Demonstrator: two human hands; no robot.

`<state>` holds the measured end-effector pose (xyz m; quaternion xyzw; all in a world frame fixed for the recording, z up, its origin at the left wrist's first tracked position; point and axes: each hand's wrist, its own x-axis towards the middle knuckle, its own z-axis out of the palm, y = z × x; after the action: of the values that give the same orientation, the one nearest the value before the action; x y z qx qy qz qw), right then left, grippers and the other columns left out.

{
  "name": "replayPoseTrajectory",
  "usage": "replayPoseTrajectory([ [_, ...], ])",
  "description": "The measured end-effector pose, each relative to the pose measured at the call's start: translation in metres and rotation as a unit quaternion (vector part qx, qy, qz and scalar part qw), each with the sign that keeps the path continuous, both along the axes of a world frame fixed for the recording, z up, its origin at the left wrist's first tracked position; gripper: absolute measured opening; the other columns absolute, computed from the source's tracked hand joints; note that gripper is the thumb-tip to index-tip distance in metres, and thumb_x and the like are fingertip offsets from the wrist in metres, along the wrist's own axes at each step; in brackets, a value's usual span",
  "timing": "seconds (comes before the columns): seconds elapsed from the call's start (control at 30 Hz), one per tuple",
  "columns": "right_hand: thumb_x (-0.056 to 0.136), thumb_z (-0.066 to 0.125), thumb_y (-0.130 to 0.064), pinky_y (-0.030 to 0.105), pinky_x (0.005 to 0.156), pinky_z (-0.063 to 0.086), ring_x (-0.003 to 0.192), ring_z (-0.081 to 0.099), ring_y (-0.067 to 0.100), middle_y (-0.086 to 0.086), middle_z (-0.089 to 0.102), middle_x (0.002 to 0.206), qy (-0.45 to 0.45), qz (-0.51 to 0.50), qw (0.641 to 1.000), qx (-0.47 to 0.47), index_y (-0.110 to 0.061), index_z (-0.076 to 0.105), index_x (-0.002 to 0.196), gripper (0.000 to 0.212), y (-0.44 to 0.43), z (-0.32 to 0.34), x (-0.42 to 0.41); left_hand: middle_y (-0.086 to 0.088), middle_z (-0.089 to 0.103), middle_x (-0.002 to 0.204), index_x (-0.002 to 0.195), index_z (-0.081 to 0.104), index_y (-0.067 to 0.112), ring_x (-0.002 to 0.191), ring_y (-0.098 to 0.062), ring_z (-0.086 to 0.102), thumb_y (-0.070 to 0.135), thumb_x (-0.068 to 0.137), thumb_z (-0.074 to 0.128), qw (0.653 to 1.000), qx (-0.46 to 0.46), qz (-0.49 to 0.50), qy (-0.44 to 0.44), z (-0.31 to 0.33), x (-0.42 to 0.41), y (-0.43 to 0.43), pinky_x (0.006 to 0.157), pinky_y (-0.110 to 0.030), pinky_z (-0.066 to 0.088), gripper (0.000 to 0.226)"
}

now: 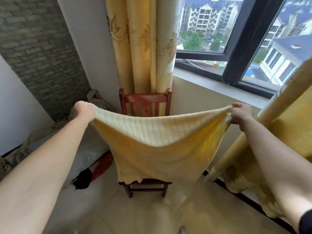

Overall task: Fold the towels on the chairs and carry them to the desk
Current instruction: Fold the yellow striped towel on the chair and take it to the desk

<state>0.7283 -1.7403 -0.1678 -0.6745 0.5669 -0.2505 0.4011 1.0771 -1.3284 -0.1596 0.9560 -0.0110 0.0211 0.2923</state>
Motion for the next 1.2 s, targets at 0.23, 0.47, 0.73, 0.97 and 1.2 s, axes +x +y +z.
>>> replayPoseTrajectory([
  [0.23, 0.093, 0.063, -0.027, 0.037, 0.111, 0.043, 0.127, 0.056, 0.029, 0.01, 0.058, 0.139, -0.016, -0.002, 1.0, -0.001, -0.01, 0.058, 0.137, 0.048, 0.0, -0.014, -0.023, -0.029, 0.059, 0.126, 0.121, 0.059, -0.009, 0.119, -0.046, 0.055, 0.017, 0.098, 0.04, 0.997, 0.012, 0.069, -0.034, 0.003, 0.01, 0.023, 0.098, -0.049, 0.044, 0.04],
  [0.47, 0.093, 0.068, -0.013, 0.013, 0.038, 0.029, 0.058, 0.039, 0.009, 0.008, 0.061, 0.102, -0.098, 0.217, 0.964, 0.123, -0.001, 0.054, 0.137, 0.048, 0.065, -0.004, 0.033, -0.027, 0.059, 0.122, 0.115, 0.058, -0.004, 0.112, -0.043, 0.054, 0.019, 0.095, 0.035, 0.996, -0.045, -0.07, 0.011, -0.018, -0.02, -0.004, 0.092, -0.044, 0.045, 0.038],
  [0.73, 0.087, 0.076, -0.014, 0.027, 0.065, 0.06, 0.069, 0.064, 0.015, 0.011, 0.064, 0.086, -0.008, 0.338, 0.888, 0.312, 0.005, 0.069, 0.108, 0.029, 0.129, 0.002, 0.082, -0.026, 0.058, 0.12, 0.113, 0.056, -0.006, 0.113, -0.041, 0.052, 0.023, 0.096, 0.036, 0.979, -0.024, -0.194, 0.053, -0.049, -0.053, -0.039, 0.09, -0.041, 0.041, 0.039],
  [0.97, 0.085, 0.075, -0.021, 0.023, 0.047, 0.042, 0.059, 0.049, 0.016, 0.006, 0.052, 0.076, 0.221, 0.293, 0.907, 0.208, -0.014, 0.068, 0.095, 0.014, 0.11, -0.04, 0.056, -0.034, 0.06, 0.107, 0.102, 0.056, -0.014, 0.1, -0.043, 0.056, 0.027, 0.097, 0.042, 0.987, -0.073, -0.141, 0.014, -0.052, -0.048, -0.026, 0.074, -0.039, 0.037, 0.044],
  [1.2, 0.079, 0.062, -0.018, 0.024, 0.052, 0.034, 0.055, 0.042, 0.015, 0.004, 0.049, 0.069, -0.058, 0.215, 0.935, 0.277, -0.017, 0.059, 0.071, 0.009, 0.089, -0.047, 0.034, -0.039, 0.057, 0.112, 0.103, 0.055, -0.019, 0.102, -0.051, 0.057, 0.024, 0.095, 0.044, 0.991, -0.122, -0.063, -0.003, -0.046, -0.043, 0.002, 0.083, -0.053, 0.047, 0.045],
])
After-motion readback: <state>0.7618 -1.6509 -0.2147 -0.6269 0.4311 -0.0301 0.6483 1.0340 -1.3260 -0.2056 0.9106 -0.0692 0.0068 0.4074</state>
